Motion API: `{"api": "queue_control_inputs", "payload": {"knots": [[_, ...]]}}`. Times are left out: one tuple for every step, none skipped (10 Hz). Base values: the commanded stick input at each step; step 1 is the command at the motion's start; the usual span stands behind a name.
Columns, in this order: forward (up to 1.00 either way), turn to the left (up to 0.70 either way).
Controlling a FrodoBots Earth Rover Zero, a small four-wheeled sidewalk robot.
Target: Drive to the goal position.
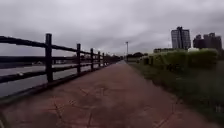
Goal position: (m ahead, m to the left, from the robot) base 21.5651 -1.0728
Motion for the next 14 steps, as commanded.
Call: {"api": "queue_control_inputs", "payload": {"knots": [[1.0,0.0],[1.0,0.0],[1.0,0.0],[1.0,0.0],[1.0,0.0],[1.0,-0.04],[1.0,-0.13],[1.0,-0.3],[1.0,0.0],[0.99,0.0],[1.0,0.0],[1.0,0.0],[1.0,0.0],[1.0,0.0]]}}
